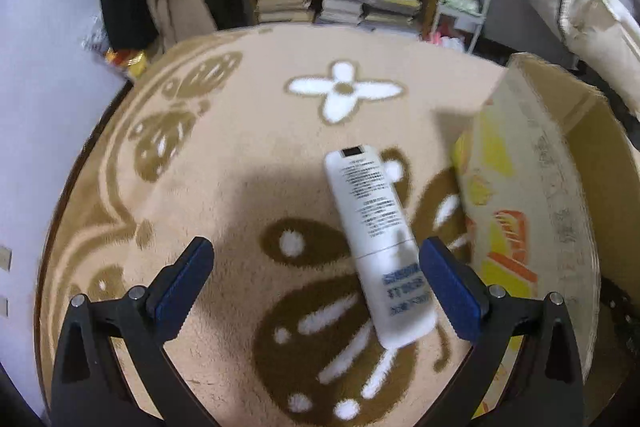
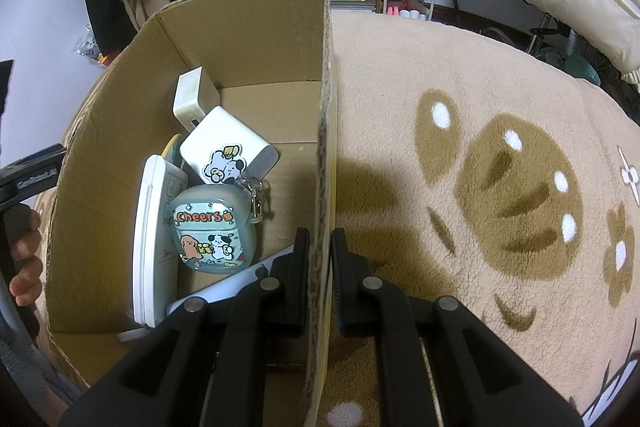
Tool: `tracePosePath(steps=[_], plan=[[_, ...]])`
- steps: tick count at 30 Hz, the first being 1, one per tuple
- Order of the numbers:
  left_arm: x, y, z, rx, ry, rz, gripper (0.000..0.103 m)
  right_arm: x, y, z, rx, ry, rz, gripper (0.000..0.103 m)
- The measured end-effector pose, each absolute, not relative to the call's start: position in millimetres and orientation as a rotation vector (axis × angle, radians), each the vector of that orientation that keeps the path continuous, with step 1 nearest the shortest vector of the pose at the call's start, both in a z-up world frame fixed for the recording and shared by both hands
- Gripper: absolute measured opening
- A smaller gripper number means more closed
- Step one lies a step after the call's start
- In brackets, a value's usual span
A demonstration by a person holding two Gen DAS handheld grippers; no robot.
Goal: Organize rigid objects
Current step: 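Move the left tool back to the white AC remote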
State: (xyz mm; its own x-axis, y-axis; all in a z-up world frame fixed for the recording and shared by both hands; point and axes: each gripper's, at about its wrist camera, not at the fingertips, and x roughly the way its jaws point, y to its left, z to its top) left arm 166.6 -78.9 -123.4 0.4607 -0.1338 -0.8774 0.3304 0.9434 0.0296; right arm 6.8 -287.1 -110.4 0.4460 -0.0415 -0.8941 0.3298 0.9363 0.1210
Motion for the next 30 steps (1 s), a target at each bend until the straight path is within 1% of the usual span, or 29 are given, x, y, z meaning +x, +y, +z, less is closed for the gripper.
tracePosePath(steps=[5, 17, 23, 30], plan=[[175, -78, -140, 0.182, 1.091, -0.300, 0.102, 7, -287, -111, 0.294, 1.088, -0.234, 0.011], [172, -103, -153, 0.275, 1.089, -0.359, 0.102, 7, -287, -111, 0.295, 1.088, -0.233, 0.011], [172, -112, -166, 0.321, 1.117, -0.373, 0.102, 7, -288, -111, 0.295, 1.088, -0.233, 0.011], [173, -116, -169, 0.352, 1.108, -0.354, 0.103, 7, -288, -111, 0.295, 1.089, -0.233, 0.011]])
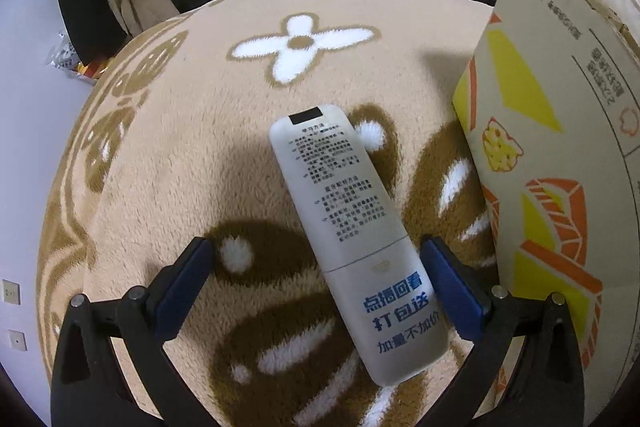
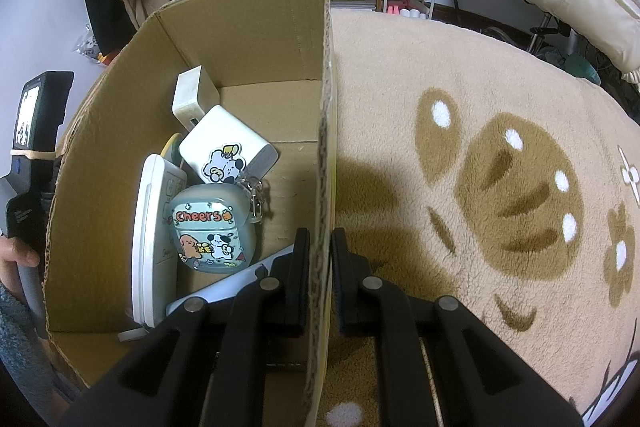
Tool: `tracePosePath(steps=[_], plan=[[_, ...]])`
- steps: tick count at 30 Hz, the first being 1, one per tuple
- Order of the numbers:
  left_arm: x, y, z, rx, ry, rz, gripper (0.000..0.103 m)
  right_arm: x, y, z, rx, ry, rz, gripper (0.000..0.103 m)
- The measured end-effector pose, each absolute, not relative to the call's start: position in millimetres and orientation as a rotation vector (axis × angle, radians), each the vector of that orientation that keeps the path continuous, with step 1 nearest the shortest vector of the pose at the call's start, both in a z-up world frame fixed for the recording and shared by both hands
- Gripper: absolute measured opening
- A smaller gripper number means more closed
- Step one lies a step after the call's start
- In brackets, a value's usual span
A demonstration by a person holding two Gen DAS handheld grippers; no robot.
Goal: Organize rigid objects
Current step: 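Move the left tool back to the white AC remote, then close the left tool on the white AC remote, then lift the AC remote with the left tool and carry it over the box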
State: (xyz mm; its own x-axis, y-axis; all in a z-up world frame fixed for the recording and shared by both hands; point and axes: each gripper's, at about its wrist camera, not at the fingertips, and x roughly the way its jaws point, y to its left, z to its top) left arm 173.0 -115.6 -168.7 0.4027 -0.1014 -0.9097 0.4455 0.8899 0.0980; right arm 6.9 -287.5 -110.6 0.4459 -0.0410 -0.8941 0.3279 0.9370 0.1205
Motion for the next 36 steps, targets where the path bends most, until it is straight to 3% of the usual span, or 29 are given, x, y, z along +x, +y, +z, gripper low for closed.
tracePosePath(steps=[5, 8, 12, 14, 15, 18, 22, 36], plan=[[172, -116, -170, 0.348, 1.105, -0.343, 0.102, 7, -288, -111, 0.295, 1.089, -0.232, 0.011], [171, -115, -169, 0.342, 1.100, -0.348, 0.096, 7, -288, -111, 0.296, 1.089, -0.232, 0.011], [166, -117, -164, 0.339, 1.088, -0.374, 0.076, 5, -287, -112, 0.298, 1.090, -0.232, 0.011], [162, -120, -163, 0.338, 1.088, -0.394, 0.064, 5, -287, -112, 0.301, 1.090, -0.232, 0.011], [160, -122, -162, 0.336, 1.091, -0.413, 0.053, 5, -287, -112, 0.302, 1.091, -0.231, 0.011], [157, -124, -158, 0.340, 1.089, -0.412, 0.045, 3, -286, -113, 0.305, 1.091, -0.231, 0.011], [160, -117, -154, 0.314, 1.087, -0.371, 0.040, 3, -288, -113, 0.305, 1.091, -0.231, 0.011], [155, -94, -119, 0.320, 1.010, -0.251, 0.040, 3, -289, -113, 0.304, 1.091, -0.231, 0.011]])
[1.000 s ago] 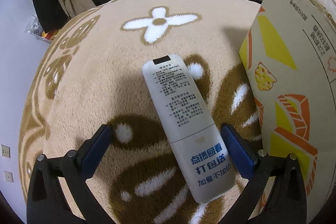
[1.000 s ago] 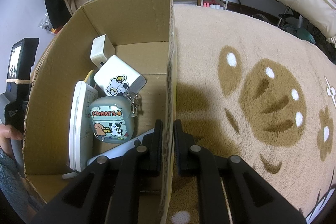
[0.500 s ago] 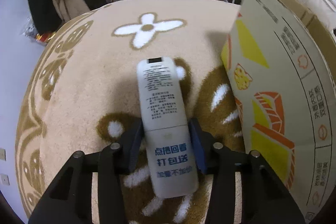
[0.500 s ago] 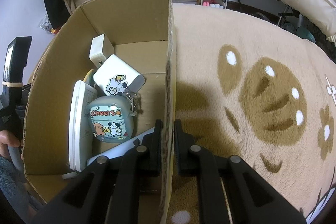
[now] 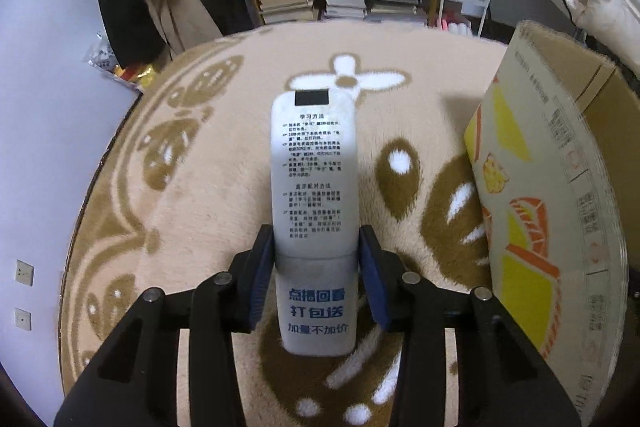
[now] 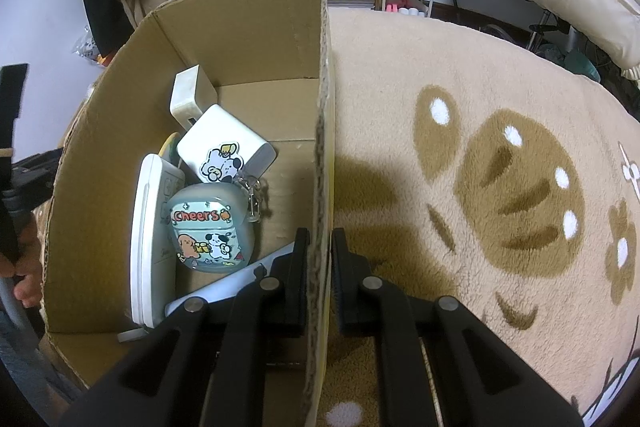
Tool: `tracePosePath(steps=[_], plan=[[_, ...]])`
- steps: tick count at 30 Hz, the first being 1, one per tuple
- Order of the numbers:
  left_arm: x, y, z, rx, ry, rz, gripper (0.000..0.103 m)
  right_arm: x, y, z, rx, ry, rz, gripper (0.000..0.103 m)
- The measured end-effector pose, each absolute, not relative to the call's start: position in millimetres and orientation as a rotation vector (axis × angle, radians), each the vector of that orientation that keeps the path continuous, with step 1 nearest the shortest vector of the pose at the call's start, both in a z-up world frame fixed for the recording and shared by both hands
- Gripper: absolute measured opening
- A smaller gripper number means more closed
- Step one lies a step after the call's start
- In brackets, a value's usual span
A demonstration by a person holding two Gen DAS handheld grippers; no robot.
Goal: Organize rigid objects
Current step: 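Lift the AC remote with the left tool and carry it over the box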
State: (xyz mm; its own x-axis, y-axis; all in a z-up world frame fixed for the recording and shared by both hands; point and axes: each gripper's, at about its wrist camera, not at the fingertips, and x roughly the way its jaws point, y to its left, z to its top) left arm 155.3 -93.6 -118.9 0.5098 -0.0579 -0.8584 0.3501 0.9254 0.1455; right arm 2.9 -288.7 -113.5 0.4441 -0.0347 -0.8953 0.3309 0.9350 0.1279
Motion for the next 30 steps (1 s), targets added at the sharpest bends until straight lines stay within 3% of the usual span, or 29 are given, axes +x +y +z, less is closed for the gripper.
tracePosePath(steps=[30], plan=[[121, -75, -7, 0.212, 0.769, -0.151, 0.039, 3, -291, -114, 0.301, 1.091, -0.232, 0.011]])
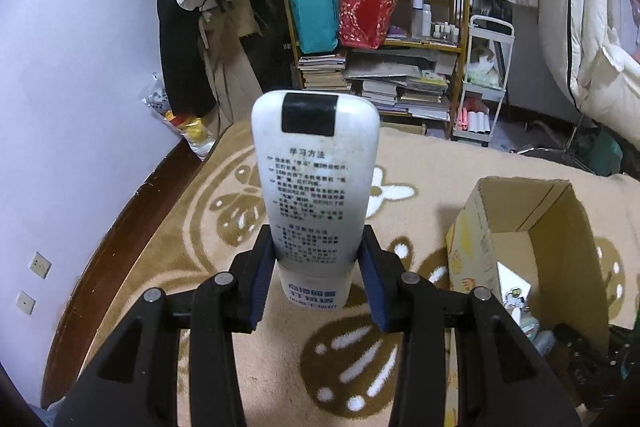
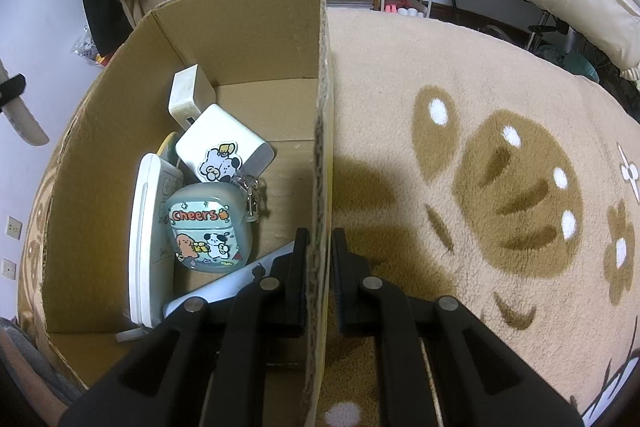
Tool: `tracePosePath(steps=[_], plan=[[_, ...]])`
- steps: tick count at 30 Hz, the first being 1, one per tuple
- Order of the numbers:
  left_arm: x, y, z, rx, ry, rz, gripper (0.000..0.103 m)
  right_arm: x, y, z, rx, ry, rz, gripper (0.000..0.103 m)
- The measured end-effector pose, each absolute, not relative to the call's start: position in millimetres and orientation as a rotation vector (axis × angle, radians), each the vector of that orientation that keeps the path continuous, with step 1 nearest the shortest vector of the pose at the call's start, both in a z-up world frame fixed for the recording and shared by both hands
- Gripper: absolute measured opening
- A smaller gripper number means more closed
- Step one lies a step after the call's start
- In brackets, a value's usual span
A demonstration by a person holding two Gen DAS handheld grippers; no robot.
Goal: Organize rigid objects
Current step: 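Lift the AC remote with the left tool and carry it over the box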
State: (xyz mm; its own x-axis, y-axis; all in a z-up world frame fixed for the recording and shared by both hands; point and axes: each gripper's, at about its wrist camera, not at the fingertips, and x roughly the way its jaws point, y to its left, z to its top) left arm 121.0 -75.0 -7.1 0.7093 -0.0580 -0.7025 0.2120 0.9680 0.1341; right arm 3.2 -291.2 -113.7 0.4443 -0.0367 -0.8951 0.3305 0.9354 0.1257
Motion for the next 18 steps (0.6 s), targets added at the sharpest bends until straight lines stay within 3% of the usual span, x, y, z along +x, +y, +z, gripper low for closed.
tracePosePath(steps=[18], plan=[[58, -128, 33, 0.258, 0.646, -0.343, 0.039, 4, -292, -113, 0.300, 1.092, -0.230, 0.011]])
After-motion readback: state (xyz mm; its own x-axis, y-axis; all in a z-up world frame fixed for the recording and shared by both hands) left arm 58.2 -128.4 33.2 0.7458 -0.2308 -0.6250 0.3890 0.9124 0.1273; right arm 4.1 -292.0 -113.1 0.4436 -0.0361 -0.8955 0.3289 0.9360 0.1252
